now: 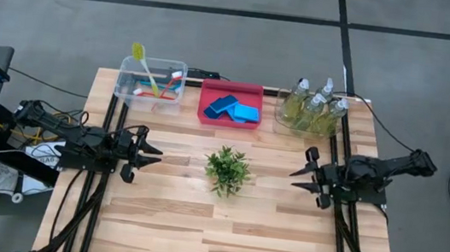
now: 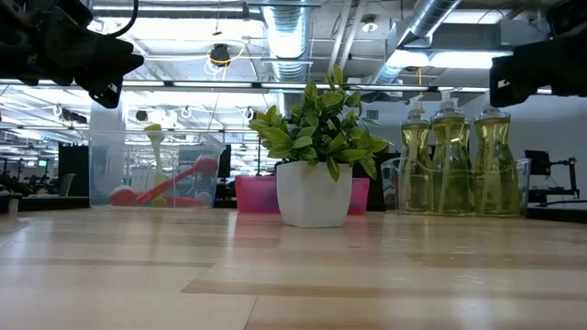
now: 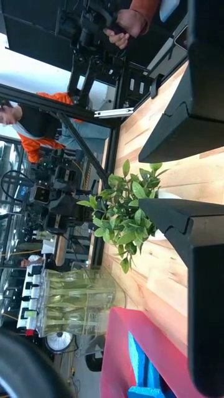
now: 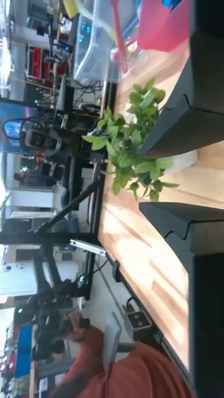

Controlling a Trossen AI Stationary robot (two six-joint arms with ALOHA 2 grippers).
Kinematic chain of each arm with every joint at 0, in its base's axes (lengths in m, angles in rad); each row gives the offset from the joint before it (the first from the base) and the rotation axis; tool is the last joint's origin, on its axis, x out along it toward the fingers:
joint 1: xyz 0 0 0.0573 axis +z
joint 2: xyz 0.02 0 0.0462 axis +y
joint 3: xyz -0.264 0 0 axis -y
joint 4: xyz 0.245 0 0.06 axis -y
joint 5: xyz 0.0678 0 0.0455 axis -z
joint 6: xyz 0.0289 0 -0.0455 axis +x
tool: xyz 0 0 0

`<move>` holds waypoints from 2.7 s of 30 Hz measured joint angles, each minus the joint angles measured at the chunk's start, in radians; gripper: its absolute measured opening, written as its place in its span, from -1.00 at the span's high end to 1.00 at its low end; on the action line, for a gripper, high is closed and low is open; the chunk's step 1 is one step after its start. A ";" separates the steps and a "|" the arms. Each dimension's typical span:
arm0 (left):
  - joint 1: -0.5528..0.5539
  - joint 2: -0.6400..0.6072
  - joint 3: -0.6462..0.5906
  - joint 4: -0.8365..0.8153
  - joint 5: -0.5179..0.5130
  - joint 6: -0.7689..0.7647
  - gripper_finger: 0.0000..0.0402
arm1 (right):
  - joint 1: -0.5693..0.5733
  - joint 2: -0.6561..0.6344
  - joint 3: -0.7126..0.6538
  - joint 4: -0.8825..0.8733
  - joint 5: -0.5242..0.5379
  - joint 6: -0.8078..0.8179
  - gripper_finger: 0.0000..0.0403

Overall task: Pick & Place Kitchen Sink Supplies
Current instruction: Return to Home Position

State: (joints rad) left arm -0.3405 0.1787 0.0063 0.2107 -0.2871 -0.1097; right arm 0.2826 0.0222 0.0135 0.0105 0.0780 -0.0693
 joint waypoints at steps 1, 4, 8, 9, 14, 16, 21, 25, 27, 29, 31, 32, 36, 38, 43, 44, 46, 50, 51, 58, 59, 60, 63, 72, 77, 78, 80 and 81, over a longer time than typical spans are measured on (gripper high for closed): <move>0.000 0.000 0.000 0.000 0.000 0.000 0.48 | -0.006 0.005 0.000 0.000 0.000 -0.002 0.41; 0.000 0.000 0.000 0.000 0.000 0.000 0.48 | -0.027 0.014 0.000 -0.001 0.000 -0.005 0.41; 0.000 0.000 0.000 0.000 0.000 0.000 0.48 | -0.052 0.017 0.000 -0.001 0.001 -0.008 0.41; 0.000 0.000 0.000 0.000 0.000 0.000 0.48 | -0.057 0.017 0.000 -0.001 0.001 -0.008 0.41; 0.000 0.000 0.000 0.000 0.000 0.000 0.48 | -0.087 0.017 0.000 0.005 0.007 -0.011 0.41; 0.000 0.000 0.000 0.000 0.000 0.000 0.48 | -0.098 0.017 0.000 0.005 0.008 -0.011 0.41; 0.000 0.000 0.000 0.000 0.000 0.000 0.48 | -0.104 0.017 0.000 0.001 0.005 0.009 0.41; 0.000 0.000 0.000 0.000 0.000 0.000 0.48 | -0.104 0.017 0.000 0.000 0.005 0.074 0.41; 0.000 0.000 0.000 0.000 0.000 0.000 0.48 | -0.104 0.017 0.000 0.000 0.005 0.101 0.41; 0.000 0.000 0.000 0.000 0.000 0.000 0.48 | -0.104 0.017 0.000 -0.001 0.005 0.104 0.41; 0.000 0.000 0.000 0.000 0.000 0.000 0.48 | -0.104 0.017 0.000 -0.001 0.004 0.105 0.41; 0.000 0.000 0.000 0.000 0.000 0.000 0.48 | -0.104 0.017 0.000 -0.001 0.005 0.105 0.41; 0.000 0.000 0.000 0.000 0.000 0.000 0.48 | -0.104 0.017 0.000 -0.002 0.004 0.105 0.41; 0.000 0.000 0.000 0.000 0.000 0.000 0.48 | -0.104 0.017 0.000 -0.002 0.004 0.105 0.41; 0.000 0.000 0.000 0.000 0.000 0.000 0.48 | -0.103 0.017 0.000 -0.002 0.004 0.105 0.41; 0.000 0.000 0.000 0.000 0.000 0.000 0.48 | -0.103 0.017 0.000 -0.002 0.004 0.105 0.41; 0.000 0.000 0.000 0.000 0.000 0.000 0.48 | -0.103 0.017 0.000 -0.002 0.004 0.105 0.41; 0.000 0.000 0.000 0.000 0.000 0.000 0.48 | -0.103 0.017 0.000 -0.002 0.004 0.105 0.41; 0.000 0.000 0.000 0.000 0.000 0.000 0.48 | -0.103 0.017 0.000 -0.002 0.004 0.105 0.41; 0.000 0.000 0.000 0.000 0.000 0.000 0.48 | -0.103 0.017 0.000 -0.002 0.004 0.105 0.41; 0.000 0.000 0.000 0.000 0.000 0.000 0.48 | -0.103 0.017 0.000 -0.002 0.004 0.105 0.41; 0.000 0.000 0.000 0.000 0.000 0.000 0.48 | -0.103 0.017 0.000 -0.002 0.004 0.105 0.41; 0.000 0.000 0.000 0.000 0.000 0.000 0.48 | -0.103 0.017 0.000 -0.002 0.004 0.105 0.41; 0.000 0.000 0.000 0.000 0.000 0.000 0.48 | -0.103 0.017 0.000 -0.002 0.004 0.104 0.41; 0.000 0.000 0.000 0.000 0.000 0.000 0.48 | -0.103 0.017 0.000 -0.002 0.004 0.105 0.41; 0.000 0.000 0.000 0.000 0.000 0.000 0.48 | -0.103 0.017 0.000 -0.002 0.004 0.105 0.41; 0.000 0.000 0.000 0.000 0.000 0.000 0.48 | -0.103 0.017 0.000 -0.002 0.004 0.105 0.41; 0.000 0.000 0.000 0.000 0.000 0.000 0.48 | -0.103 0.017 0.000 -0.002 0.004 0.105 0.41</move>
State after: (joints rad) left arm -0.3406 0.1787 0.0063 0.2111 -0.2871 -0.1097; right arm 0.1791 0.0391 0.0132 0.0082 0.0818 0.0352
